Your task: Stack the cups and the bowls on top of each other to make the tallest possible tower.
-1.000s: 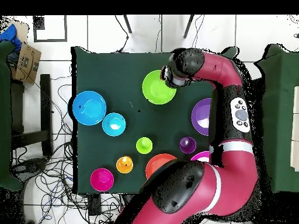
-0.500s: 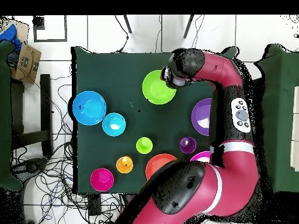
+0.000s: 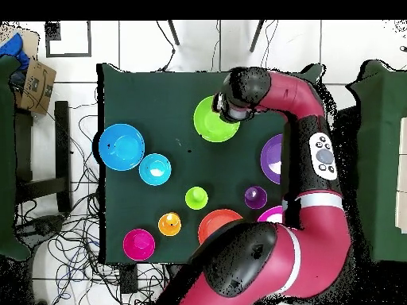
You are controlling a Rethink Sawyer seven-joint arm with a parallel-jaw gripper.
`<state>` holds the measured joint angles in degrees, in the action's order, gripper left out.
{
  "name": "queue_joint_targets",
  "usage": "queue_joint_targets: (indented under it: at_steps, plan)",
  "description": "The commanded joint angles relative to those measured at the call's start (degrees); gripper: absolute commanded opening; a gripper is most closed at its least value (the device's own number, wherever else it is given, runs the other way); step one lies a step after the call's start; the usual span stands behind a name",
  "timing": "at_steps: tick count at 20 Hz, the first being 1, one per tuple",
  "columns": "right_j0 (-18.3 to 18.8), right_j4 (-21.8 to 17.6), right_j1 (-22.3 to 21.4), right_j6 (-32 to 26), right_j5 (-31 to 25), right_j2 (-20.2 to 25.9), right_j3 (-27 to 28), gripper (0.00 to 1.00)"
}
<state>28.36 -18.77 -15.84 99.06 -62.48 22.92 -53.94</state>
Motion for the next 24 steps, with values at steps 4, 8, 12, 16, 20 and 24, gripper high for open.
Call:
queue_joint_targets:
  at_steps: [4, 8, 12, 16, 20, 24]
  plan:
    - [-1.09, -4.41, -1.98, -21.12, -0.46, 4.91, -6.51, 1.00]
    - [-0.01, -4.65, -2.07, -22.77, -1.92, 5.28, -5.79, 1.00]
    - [1.14, -5.00, -2.31, -24.06, -2.91, 5.44, -5.56, 1.00]
    - [2.00, -4.98, -2.51, -24.78, -3.07, 5.57, -5.79, 1.00]
    - [2.41, -5.25, -2.38, -25.82, -3.81, 5.42, -4.80, 1.00]
    - [2.70, -5.50, -2.03, -26.87, -4.56, 5.37, -3.65, 1.00]
